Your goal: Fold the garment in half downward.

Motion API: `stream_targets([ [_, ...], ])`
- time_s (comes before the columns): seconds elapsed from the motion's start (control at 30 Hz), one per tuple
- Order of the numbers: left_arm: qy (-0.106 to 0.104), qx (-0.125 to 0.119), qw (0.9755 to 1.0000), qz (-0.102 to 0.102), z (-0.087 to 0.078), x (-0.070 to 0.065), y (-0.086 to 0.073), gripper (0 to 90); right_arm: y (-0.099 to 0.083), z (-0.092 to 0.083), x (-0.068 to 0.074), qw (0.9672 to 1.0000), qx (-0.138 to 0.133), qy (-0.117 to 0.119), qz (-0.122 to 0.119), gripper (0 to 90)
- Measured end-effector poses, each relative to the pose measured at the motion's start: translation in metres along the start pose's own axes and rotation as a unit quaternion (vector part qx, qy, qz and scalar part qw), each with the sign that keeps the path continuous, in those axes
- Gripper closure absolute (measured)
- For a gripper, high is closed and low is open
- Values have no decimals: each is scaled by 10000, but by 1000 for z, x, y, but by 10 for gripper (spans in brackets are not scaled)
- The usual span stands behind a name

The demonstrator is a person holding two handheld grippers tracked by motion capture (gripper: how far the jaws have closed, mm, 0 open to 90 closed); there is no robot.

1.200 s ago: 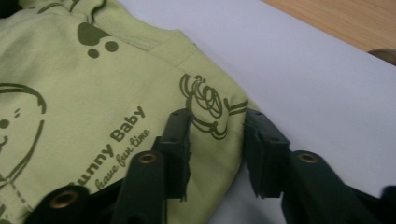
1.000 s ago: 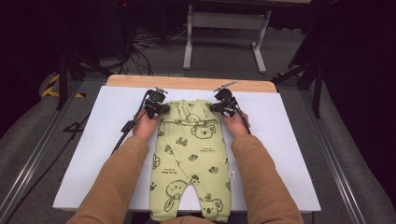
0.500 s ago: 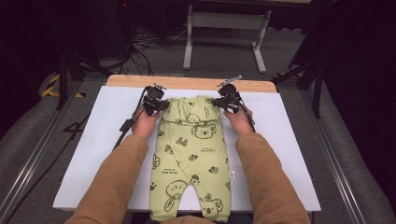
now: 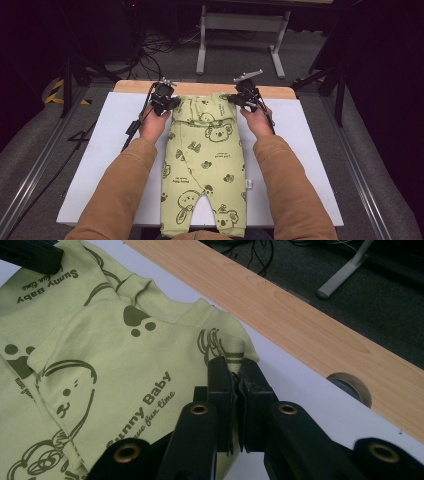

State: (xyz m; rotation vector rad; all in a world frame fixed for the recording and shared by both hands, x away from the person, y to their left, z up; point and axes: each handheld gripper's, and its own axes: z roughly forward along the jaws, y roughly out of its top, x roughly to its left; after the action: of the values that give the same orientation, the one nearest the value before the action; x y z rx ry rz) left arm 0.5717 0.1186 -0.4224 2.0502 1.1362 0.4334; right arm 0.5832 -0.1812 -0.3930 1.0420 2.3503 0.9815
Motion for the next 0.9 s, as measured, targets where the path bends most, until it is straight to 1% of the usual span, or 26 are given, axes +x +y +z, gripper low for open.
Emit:
stream_targets([
  [0.03, 28, -21, 10000, 33, -1, 1, 2, 860, 2, 0, 0, 10000, -7, -12, 22, 862],
  [0.07, 4, -25, 10000, 16, -2, 0, 4, 860, 3, -1, 0, 10000, -17, 7, 28, 862],
  [0.13, 38, -43, 10000, 35, -4, 2, 9, 860, 6, -2, -1, 10000, -57, -24, 16, 862],
  [0.23, 118, -230, 9997, 16, -9, 5, 16, 860, 10, -5, -4, 9998, -175, -90, 66, 862],
  [0.33, 133, -290, 9995, 16, -13, 6, 20, 860, 14, -9, -8, 9995, -260, -126, 119, 862],
  [0.37, 166, -368, 9992, 76, -16, 6, 24, 860, 16, -11, -10, 9994, -307, -148, 99, 862],
  [0.53, 254, -531, 9981, 184, -23, 4, 30, 860, 26, -19, -10, 9984, -475, -291, 21, 862],
  [0.57, 262, -562, 9979, 179, -25, 3, 31, 859, 27, -20, -9, 9983, -492, -304, 17, 862],
  [0.67, 292, -726, 9967, 235, -31, 3, 34, 858, 32, -26, -9, 9976, -587, -371, -38, 862],
  [0.7, 293, -770, 9963, 236, -33, 3, 34, 858, 33, -27, -8, 9973, -619, -393, -50, 862],
  [0.77, 198, -803, 9963, 227, -35, 4, 33, 857, 34, -31, -7, 9969, -683, -387, -41, 861],
  [0.8, 153, -775, 9967, 209, -36, 4, 32, 858, 34, -32, -7, 9969, -692, -379, -54, 861],
  [0.83, 96, -732, 9969, 256, -37, 5, 30, 858, 34, -33, -6, 9970, -697, -344, -42, 861],
  [0.9, 26, -744, 9968, 284, -38, 5, 27, 859, 32, -34, -4, 9974, -644, -299, -101, 861],
])
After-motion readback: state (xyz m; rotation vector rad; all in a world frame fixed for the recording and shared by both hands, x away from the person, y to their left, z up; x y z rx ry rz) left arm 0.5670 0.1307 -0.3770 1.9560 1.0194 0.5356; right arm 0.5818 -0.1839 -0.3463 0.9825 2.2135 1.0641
